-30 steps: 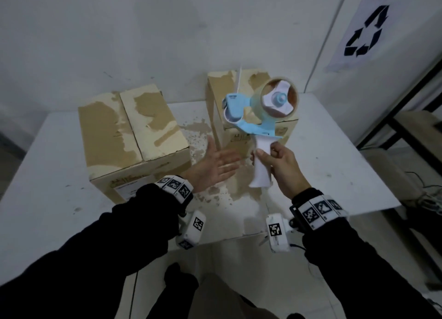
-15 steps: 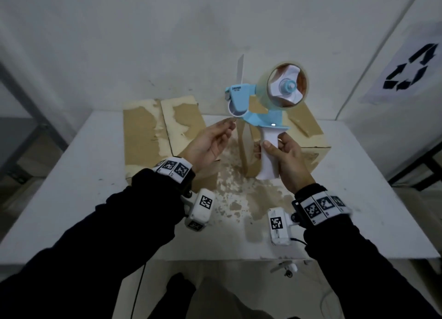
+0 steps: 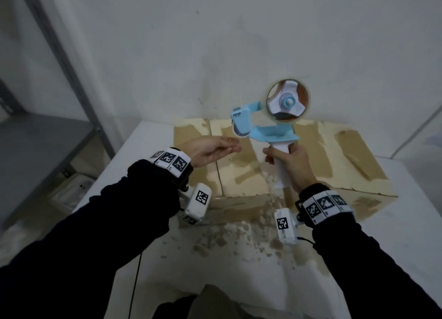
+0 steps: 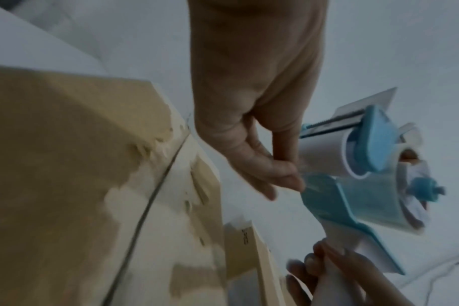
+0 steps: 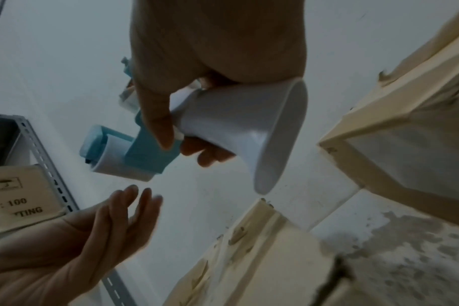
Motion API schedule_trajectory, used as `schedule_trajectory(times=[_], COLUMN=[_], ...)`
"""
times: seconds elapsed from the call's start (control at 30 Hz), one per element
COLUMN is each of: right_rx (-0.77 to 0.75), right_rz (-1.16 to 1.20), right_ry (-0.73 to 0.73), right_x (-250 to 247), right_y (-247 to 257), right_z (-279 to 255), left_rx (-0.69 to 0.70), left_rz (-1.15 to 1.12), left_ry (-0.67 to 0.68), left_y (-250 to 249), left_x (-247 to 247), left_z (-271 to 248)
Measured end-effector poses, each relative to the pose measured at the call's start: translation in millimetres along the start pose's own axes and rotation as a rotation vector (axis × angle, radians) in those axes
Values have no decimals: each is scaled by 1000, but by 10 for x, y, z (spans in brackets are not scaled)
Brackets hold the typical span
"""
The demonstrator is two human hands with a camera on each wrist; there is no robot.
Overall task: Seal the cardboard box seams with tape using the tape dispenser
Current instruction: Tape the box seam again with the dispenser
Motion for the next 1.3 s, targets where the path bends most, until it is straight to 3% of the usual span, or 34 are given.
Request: schedule_trajectory(times=[0.1,0.27,0.43,0.77,0.97,1.1,1.3], right_rx=[87,188,214,201,151,128,70], right_rz=[-35,-12,-56,-86,-168,-261,-374], right_ry=[29,45,56,88,128,182,245], right_x=[251,537,646,777,953,1012,1005], right_y=[-135,-296,-297,-322,-204,-163,-31], right_z=[206,365,345,464,805,1001,1359], left_rx=[-1,-25,-48,-165,-47,8,45], left_rz=[78,223,177,353,239,280,250], left_ry=[-105,-169,-128,-104,-206,-308,-329], left_y=[-174,-312,-308,-485,-723,-944,-1157], left_x=[-302,-660,-847,-1112,-1290,-1401,-1431], left_z=[72,287,514,614,594,510,479])
Point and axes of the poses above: each hand's wrist, its own z-axis towards the middle knuckle, its own x-axis out of the palm, y = z × x, the point moved 7 cm from there along z, towards the middle knuckle, and after that the axes turned 7 degrees about -x, right-handed, at the moved point
